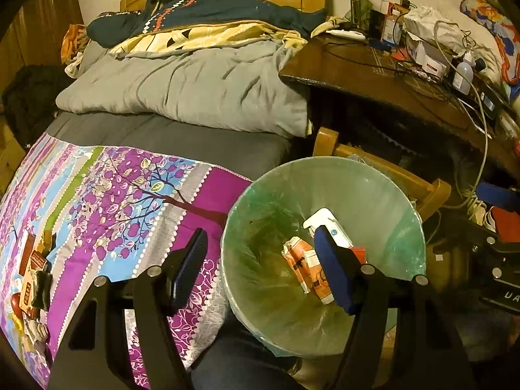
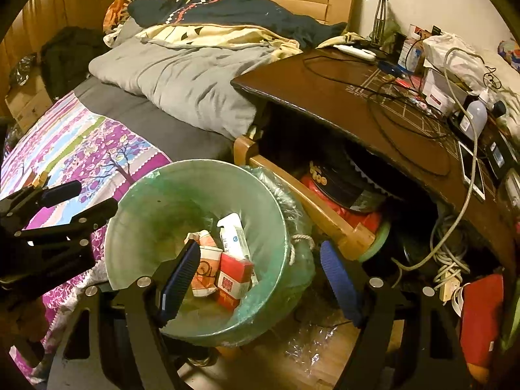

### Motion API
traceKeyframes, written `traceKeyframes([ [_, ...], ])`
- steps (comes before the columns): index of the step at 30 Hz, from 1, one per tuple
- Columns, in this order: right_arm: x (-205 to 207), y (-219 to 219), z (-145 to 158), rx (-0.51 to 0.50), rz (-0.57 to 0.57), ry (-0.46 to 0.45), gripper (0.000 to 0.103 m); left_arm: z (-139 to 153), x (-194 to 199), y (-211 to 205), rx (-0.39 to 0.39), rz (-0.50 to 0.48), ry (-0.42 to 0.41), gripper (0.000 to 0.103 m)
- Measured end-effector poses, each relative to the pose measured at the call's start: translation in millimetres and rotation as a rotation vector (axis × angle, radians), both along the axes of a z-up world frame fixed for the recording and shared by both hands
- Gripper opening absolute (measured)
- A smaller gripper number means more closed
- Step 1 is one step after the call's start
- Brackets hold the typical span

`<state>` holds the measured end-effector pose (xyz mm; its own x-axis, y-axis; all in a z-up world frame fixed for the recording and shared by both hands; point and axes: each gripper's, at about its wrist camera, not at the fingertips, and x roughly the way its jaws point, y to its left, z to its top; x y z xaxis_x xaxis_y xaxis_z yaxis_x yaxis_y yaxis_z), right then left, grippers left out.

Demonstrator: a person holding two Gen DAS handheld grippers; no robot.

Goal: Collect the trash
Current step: 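Move both tools back to the trash on the bed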

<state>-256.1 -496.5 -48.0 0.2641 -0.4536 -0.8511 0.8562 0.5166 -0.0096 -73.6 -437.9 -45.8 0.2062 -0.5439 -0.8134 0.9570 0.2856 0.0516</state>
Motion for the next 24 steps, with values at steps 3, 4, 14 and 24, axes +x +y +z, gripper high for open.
traceKeyframes([
  [3,1,0,0,0.000,-0.001,0.003,0.078,0,1,2,-0.001,0.004,0.000,0.065],
  [4,1,0,0,0.000,0.000,0.004,0.078,0,2,2,-0.002,0.005,0.001,0.065],
  [14,7,2,4,0.008,0.004,-0.027,0.078,2,8,8,-0.011,0.016,0.002,0.065],
  [24,32,12,14,-0.008,0.040,-0.102,0.078,5,40,33,-0.040,0.153,-0.011,0.065],
])
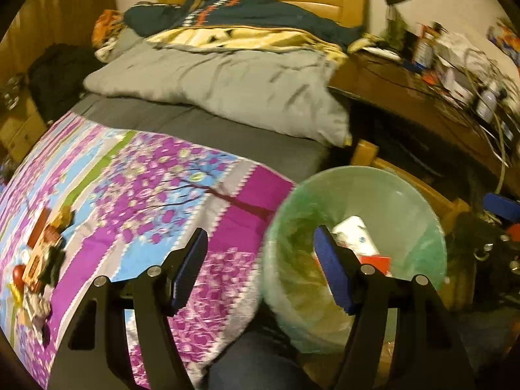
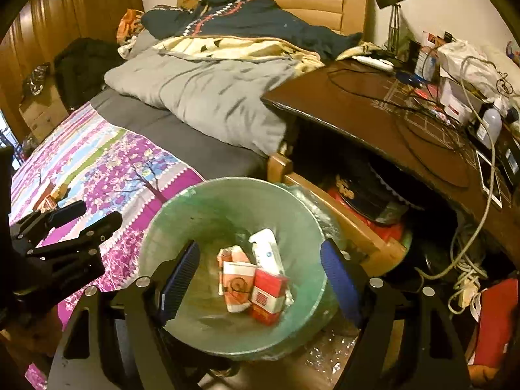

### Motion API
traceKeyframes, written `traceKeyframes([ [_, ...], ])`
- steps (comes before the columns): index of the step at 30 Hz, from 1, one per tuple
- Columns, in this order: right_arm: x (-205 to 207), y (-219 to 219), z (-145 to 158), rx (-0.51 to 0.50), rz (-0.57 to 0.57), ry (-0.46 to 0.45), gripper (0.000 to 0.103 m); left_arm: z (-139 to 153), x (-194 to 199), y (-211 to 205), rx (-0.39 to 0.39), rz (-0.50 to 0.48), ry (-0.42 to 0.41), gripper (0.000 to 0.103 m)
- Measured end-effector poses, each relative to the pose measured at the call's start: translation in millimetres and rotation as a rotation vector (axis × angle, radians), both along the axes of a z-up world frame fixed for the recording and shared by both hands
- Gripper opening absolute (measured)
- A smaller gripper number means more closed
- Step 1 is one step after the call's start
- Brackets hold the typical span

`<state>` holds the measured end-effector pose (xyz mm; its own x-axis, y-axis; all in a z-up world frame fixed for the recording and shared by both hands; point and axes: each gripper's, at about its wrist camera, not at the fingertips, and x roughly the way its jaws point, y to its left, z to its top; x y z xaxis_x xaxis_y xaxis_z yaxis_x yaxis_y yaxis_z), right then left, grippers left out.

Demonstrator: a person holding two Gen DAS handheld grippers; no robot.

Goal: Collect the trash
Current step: 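Move both tools back to the trash on the bed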

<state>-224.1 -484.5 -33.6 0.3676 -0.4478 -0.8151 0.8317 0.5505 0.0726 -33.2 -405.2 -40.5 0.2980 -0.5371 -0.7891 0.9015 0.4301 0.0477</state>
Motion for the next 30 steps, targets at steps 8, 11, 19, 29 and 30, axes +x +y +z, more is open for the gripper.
traceKeyframes([
  [8,35,15,12,-0.036,0.015,-0.120,0.078,-3,52,49,-0.026,0.206,-0.022,0.065],
  [11,65,29,14,-0.043,0.079,-0.135,0.078,-4,74,72,-0.034,0.283,-0.025,0.065],
  [19,155,92,18,-0.079,0.310,-0.139,0.078,-17,141,148,-0.035,0.518,-0.008,0.065],
  [29,241,163,-5,-0.020,0.525,-0.094,0.078,-47,211,279,-0.029,0.841,0.056,0.065],
  [30,250,170,-9,-0.014,0.549,-0.088,0.078,-51,217,295,-0.028,0.878,0.065,0.065],
])
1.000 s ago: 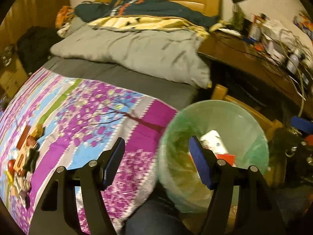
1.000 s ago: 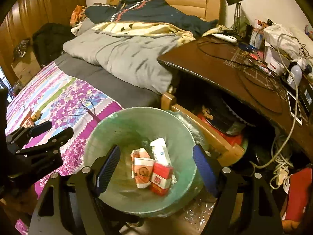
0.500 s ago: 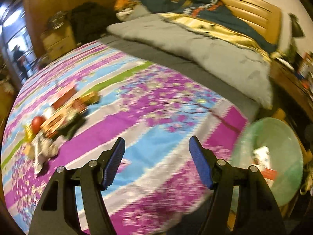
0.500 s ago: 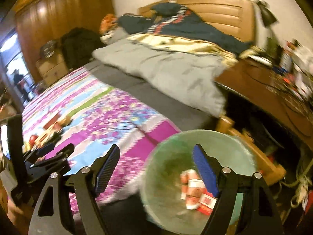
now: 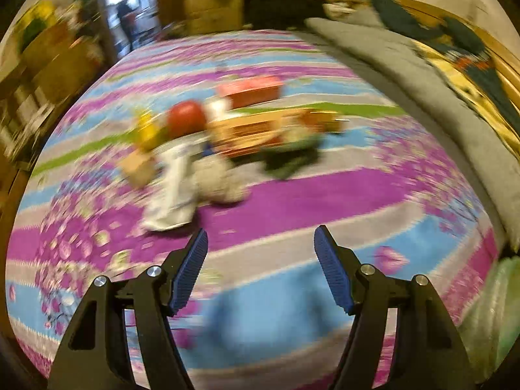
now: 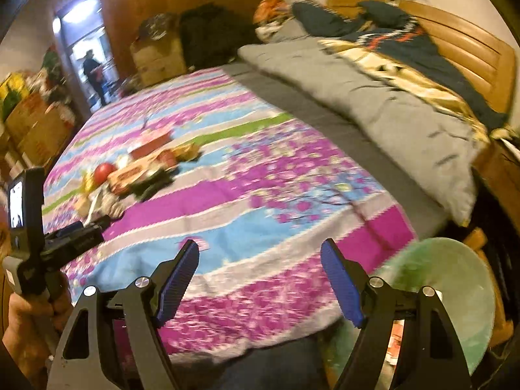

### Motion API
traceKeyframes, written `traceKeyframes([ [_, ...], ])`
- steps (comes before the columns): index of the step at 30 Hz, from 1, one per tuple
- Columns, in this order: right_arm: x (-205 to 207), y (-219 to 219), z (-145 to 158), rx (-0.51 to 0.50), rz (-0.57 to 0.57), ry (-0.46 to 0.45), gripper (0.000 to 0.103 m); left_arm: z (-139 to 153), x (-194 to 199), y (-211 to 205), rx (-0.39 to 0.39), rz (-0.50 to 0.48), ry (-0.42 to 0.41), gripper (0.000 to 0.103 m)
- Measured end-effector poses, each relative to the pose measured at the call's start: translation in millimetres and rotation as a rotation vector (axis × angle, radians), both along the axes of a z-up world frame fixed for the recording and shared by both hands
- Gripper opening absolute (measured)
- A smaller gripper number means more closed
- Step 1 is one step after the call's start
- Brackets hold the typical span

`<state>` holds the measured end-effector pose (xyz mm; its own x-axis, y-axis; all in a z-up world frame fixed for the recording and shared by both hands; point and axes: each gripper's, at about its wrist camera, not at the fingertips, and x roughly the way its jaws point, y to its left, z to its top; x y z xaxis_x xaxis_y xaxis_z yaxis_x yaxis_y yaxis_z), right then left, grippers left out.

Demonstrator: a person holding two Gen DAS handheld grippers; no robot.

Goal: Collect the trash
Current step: 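Move both tools back to the trash on the bed, then grasp the tan sponge with the left tool while the right tool grasps the white wrapper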

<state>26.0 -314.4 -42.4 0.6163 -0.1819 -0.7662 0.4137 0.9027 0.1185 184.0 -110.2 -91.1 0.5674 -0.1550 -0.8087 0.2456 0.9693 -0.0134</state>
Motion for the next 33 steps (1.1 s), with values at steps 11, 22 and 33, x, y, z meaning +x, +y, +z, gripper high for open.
traceKeyframes([
  [11,76,81,-33,0.027,0.237,0.057,0.078,-21,59,131,-0.023,0.236,0.005,0.065],
  [22,124,101,-70,0.062,0.290,0.142,0.078,-43,135,129,-0.002,0.051,-0.037,0.074],
  [33,160,126,-80,0.047,0.362,0.144,0.077,-53,146,130,-0.077,-0.007,-0.027,0.040],
])
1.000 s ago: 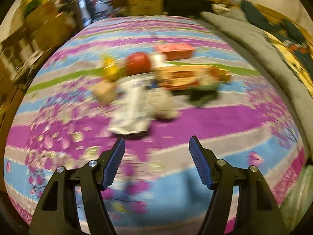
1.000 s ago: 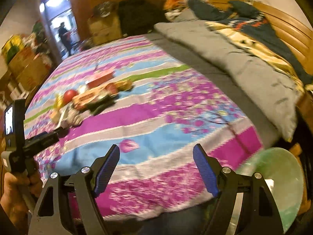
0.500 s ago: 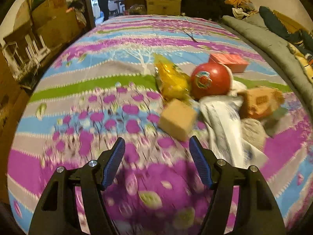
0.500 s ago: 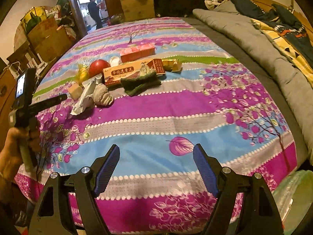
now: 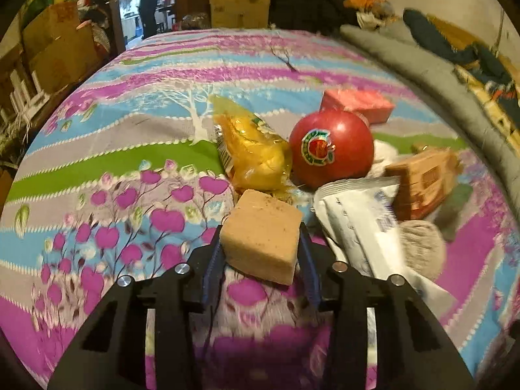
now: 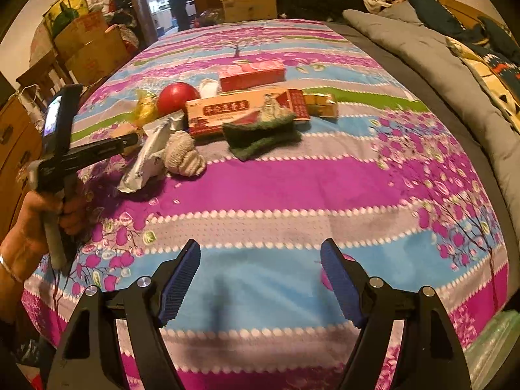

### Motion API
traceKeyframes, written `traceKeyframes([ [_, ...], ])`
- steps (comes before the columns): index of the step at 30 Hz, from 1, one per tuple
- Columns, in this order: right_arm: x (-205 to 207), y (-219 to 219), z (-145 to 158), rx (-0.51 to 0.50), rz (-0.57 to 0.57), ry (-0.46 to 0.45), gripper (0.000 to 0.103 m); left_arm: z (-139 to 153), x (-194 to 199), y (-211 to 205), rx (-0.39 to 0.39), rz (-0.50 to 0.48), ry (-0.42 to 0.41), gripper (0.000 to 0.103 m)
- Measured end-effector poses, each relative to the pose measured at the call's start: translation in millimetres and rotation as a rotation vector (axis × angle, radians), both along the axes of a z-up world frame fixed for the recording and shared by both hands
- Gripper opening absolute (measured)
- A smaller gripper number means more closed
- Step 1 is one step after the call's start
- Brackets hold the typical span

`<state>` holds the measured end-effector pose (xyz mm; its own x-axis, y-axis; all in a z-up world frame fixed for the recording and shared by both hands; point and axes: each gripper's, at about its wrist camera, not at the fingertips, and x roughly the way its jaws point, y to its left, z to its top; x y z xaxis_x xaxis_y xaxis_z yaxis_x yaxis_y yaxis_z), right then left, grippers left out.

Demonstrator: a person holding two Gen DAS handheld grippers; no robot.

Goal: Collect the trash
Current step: 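Grasp the tan sponge with the left tool while the right tool grasps the white wrapper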

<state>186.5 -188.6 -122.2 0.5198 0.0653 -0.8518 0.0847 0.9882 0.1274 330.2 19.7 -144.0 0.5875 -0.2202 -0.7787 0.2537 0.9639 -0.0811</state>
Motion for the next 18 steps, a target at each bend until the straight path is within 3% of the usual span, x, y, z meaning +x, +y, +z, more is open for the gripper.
traceKeyframes([
  [4,14,13,-2,0.028,0.049,-0.011,0.065,15,-31,27,-0.061,0.078,-0.012,0.039],
  [8,35,36,-2,0.068,0.118,-0.029,0.057,16,-62,51,-0.087,0.126,0.028,0.039],
  [13,61,62,-2,0.134,0.179,-0.046,0.057,20,-98,73,-0.087,0.159,0.037,0.039],
  [18,93,92,-15,0.239,0.221,0.010,0.057,25,-114,77,-0.081,0.173,0.029,0.039],
])
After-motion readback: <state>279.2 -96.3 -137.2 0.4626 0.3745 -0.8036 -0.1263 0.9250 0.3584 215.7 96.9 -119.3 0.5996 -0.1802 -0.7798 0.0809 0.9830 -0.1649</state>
